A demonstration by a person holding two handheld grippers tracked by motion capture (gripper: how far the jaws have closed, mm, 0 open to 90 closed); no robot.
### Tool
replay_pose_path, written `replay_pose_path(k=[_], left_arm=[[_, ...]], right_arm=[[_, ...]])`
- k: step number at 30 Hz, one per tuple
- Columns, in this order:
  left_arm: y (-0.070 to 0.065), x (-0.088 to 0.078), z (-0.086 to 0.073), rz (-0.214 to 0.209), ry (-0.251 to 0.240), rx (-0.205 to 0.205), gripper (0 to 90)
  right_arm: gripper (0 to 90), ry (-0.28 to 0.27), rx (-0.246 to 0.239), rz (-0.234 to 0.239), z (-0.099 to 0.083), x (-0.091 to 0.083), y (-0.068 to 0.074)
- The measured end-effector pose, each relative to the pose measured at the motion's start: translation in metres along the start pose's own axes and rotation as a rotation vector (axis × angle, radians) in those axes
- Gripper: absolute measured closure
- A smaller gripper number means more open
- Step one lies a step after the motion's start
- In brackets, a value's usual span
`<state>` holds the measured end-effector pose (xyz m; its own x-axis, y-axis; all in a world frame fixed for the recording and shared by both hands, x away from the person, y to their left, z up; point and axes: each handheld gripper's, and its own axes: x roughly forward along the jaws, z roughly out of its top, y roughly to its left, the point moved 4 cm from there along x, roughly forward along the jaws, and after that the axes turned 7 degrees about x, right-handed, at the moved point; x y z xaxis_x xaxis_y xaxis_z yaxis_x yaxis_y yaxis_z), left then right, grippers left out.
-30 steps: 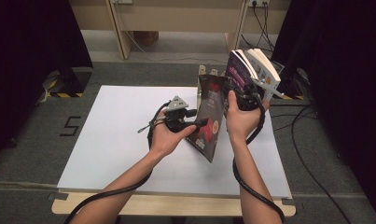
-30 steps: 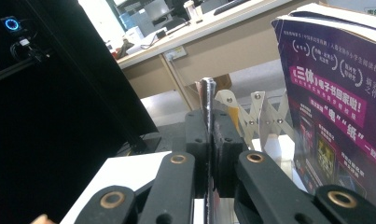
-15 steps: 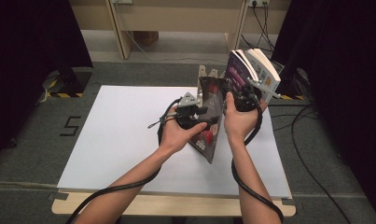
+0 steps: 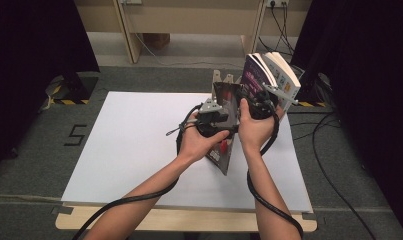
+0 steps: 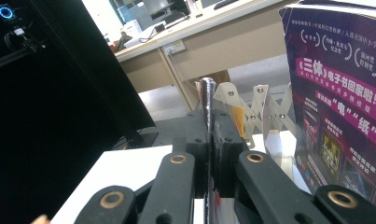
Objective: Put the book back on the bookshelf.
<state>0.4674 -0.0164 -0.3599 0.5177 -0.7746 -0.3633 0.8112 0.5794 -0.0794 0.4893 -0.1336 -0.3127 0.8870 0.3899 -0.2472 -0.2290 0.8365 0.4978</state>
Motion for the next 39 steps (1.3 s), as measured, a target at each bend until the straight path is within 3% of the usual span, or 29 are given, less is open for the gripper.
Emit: replay_pose_path(k=[12, 17, 19, 25, 39], left_arm=[[-0.001, 0.010, 0.002, 0.048, 0.019, 0.041, 39.7], [0.002, 0.012, -0.001, 0.075, 0.034, 0.044, 41.5], [0.003, 0.013, -0.002, 0.079, 0.037, 0.026, 41.1], [0.002, 0.010, 0.002, 0.114, 0.056, 0.047, 44.1], [0.001, 0.006, 0.000, 0.137, 0.039, 0.054, 58.9]], right_arm=[[87.5, -0.005, -0.009, 0.011, -0.001, 0.000, 0.006], [87.5, -0.004, 0.004, 0.025, -0.001, -0.002, 0.008], [87.4, -0.004, 0.000, 0.024, -0.001, -0.003, 0.009], [87.3, -0.012, 0.004, 0.034, 0.000, -0.002, 0.013], [87.3, -0.027, -0.009, 0.040, 0.002, -0.007, 0.017]])
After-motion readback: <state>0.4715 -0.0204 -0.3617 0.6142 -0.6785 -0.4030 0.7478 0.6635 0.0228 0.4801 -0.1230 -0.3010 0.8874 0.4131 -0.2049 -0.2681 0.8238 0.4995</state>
